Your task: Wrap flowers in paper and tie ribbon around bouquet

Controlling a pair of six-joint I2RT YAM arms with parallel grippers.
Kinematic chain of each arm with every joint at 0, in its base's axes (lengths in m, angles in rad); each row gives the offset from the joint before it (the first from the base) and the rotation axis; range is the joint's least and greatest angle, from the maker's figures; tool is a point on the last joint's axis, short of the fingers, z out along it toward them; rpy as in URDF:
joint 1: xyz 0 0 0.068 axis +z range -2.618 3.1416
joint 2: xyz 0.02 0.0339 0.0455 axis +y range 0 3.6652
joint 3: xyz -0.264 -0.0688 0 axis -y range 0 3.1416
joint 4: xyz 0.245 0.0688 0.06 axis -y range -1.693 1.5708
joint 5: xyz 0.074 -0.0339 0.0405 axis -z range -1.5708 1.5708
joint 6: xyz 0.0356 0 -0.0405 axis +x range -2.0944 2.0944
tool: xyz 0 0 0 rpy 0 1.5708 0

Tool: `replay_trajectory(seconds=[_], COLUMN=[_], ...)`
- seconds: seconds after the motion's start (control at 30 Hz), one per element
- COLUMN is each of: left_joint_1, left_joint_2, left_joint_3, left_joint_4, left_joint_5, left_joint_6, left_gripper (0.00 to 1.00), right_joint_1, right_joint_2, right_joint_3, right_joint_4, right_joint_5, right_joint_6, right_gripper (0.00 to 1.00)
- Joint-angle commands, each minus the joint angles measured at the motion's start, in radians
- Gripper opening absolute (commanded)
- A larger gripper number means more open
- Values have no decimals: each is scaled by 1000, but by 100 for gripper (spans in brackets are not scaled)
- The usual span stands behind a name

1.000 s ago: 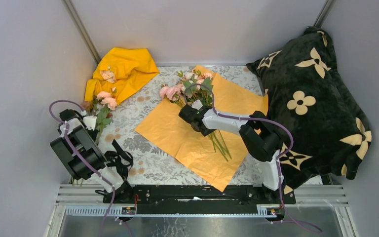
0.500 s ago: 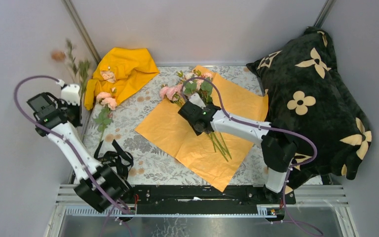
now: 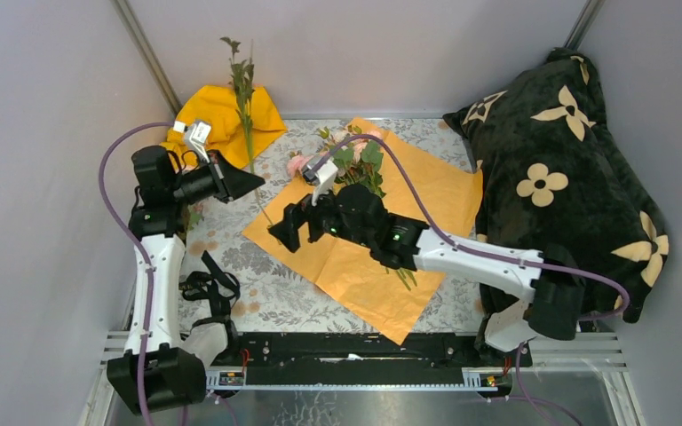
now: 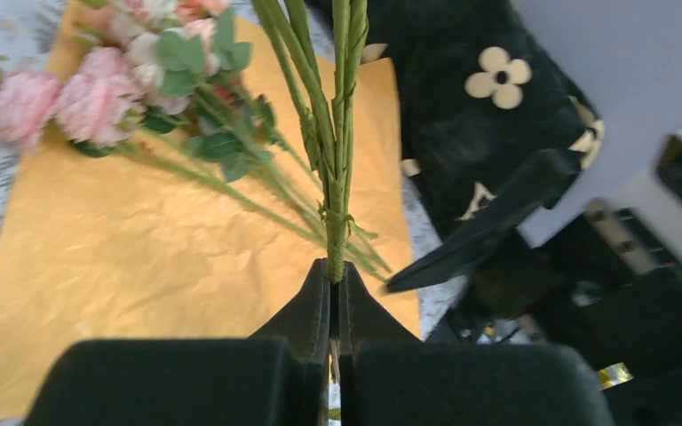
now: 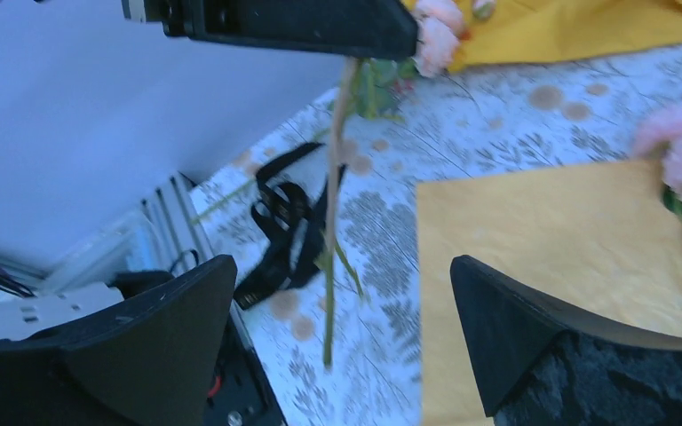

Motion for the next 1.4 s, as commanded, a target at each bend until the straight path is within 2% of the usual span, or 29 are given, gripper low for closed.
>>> replay_trajectory(seconds=[0.0,0.07,0.13,0.23,0.3,0.33,0.4,0.43,0.47,0.5,0.6,0.73,0.83,1.0,1.03,1.1,1.17,1.23,1.37], left_joint_1=[-82,-129,-180,-199,-200,-200,-199,-198,-198,-196,-170,-65,17,206,234,264,272,277,278], left_joint_2=[-8,-14,-13,-8,-5,1,33,59,86,114,148,120,136,212,234,288,344,399,525], left_joint_3=[37,30,27,32,53,71,135,179,217,247,222,25,-98,-184,-187,-182,-171,-152,-50], left_joint_4=[222,221,218,205,156,112,-35,-143,-230,-312,-435,-404,-347,-245,-226,-199,-184,-170,-179], left_joint_5=[-33,-70,-74,-75,-98,-121,-203,-317,-406,-488,-697,-897,-1045,-1091,-1086,-1081,-1073,-1043,-951], left_joint_6=[-226,-217,-218,-216,-171,-135,-3,83,160,253,496,734,844,933,942,946,948,935,885], left_gripper=[0,0,0,0,0,0,0,34,52,60,75,87,88,86,84,77,69,64,57], right_joint_1=[-4,-5,-5,-5,-5,-5,-20,-44,-71,-104,-169,-191,-217,-247,-248,-247,-248,-247,-247], right_joint_2=[128,168,196,200,183,169,148,136,130,125,137,184,243,368,385,411,420,409,377], right_joint_3=[91,125,150,142,120,111,98,99,93,82,52,15,11,62,74,96,116,121,121], right_joint_4=[219,217,198,196,176,151,62,-5,-70,-132,-346,-547,-652,-781,-791,-810,-826,-836,-840], right_joint_5=[-98,-89,-57,-10,44,81,140,148,138,123,192,344,420,541,533,510,503,501,461], right_joint_6=[82,87,95,101,102,104,99,105,111,112,75,14,25,73,72,74,79,84,85], right_gripper=[100,98,90,45,5,0,0,0,0,0,0,0,0,0,4,20,33,44,50])
